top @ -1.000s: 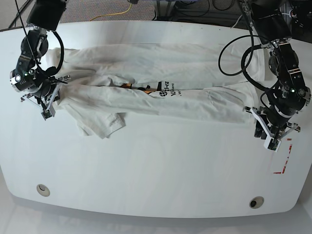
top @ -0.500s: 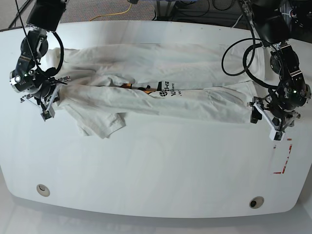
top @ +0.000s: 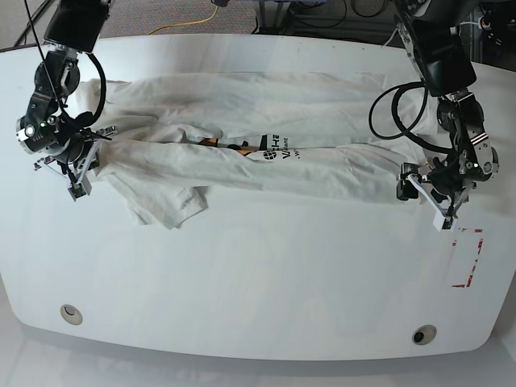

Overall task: Layout the t-shirt on the table in an organized manner, then fold the t-shirt properly
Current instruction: 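Hold the folded edge of the shirt with both grippers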

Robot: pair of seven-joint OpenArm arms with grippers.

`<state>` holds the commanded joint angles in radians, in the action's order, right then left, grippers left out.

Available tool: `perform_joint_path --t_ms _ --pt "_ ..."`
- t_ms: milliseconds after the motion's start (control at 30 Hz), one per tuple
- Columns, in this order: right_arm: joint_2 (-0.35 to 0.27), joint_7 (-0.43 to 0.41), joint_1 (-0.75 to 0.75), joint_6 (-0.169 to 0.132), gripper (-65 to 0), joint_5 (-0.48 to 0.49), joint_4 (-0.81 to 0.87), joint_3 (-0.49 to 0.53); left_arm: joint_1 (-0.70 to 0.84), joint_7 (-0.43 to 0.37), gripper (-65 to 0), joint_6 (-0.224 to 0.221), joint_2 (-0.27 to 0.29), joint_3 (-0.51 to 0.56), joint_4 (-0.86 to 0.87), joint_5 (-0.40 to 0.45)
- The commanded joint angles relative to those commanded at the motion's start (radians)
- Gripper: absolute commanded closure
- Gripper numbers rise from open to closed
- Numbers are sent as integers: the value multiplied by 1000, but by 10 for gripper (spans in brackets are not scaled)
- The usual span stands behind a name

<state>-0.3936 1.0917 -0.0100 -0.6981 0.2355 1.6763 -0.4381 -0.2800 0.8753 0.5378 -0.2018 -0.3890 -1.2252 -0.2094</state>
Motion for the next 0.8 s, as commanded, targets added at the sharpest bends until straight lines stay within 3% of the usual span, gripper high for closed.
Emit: perform_joint_path --t_ms 67,167,267,733,800 --pt "0 0 0 0 0 0 0 0 0 -35 -471 -12 0 0 11 2" --pt "0 0 0 0 0 0 0 0 2 -58 -472 -66 -6 8 15 3" --pt "0 0 0 0 0 0 0 0 2 -58 -472 -81 -12 49 31 2" --pt "0 0 0 0 0 0 0 -2 2 -83 -460 -83 -31 114 121 2" --pt "0 0 0 0 0 0 0 -2 2 -83 -415 -83 -31 133 124 2"
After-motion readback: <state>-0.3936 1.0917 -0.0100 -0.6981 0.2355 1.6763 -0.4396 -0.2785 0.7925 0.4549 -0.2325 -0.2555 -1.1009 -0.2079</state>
